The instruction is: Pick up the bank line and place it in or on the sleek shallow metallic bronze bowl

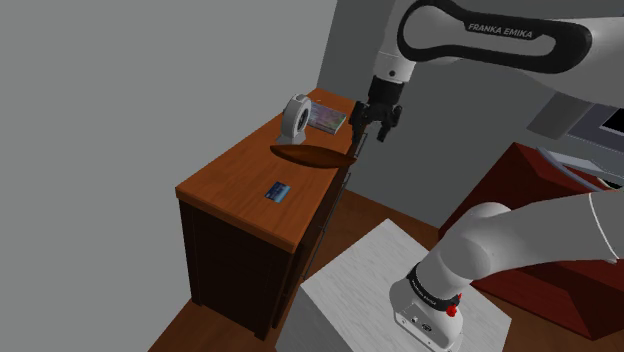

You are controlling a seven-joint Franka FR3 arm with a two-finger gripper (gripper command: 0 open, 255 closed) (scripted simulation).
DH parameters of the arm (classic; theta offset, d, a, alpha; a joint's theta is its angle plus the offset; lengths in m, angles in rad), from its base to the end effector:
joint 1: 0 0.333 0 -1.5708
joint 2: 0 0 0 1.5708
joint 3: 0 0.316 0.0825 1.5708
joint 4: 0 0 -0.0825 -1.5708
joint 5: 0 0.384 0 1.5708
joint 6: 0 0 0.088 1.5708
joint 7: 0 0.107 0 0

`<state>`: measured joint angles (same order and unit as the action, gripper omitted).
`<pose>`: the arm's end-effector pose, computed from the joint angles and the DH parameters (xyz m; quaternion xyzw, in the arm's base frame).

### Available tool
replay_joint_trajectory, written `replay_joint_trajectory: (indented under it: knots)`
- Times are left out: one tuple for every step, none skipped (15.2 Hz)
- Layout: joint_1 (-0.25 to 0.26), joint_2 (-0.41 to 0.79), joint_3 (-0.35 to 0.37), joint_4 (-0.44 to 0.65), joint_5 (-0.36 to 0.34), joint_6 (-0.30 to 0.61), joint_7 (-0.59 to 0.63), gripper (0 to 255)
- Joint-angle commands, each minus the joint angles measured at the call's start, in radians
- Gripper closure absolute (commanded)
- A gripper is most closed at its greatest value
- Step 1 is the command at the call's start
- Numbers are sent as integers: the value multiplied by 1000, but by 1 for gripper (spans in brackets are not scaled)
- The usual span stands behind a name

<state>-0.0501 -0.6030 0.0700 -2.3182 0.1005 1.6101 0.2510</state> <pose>0.3571 0.0217 0.5503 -0.9901 0.1268 0.0564 0.0231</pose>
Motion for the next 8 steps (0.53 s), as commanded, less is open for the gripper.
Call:
replay_joint_trajectory:
  knots:
    - [-5, 57, 24, -1, 50, 27, 89, 0]
    - [-6, 85, 36, 0, 74, 41, 130, 0]
    - [-7, 114, 47, 1, 98, 55, 171, 0]
    - [-8, 143, 57, 4, 122, 70, 210, 0]
    - [-9, 173, 66, 7, 145, 86, 249, 0]
    - [-9, 203, 75, 11, 169, 102, 287, 0]
    - [-9, 235, 84, 16, 192, 119, 323, 0]
    - [-8, 266, 91, 22, 216, 137, 359, 0]
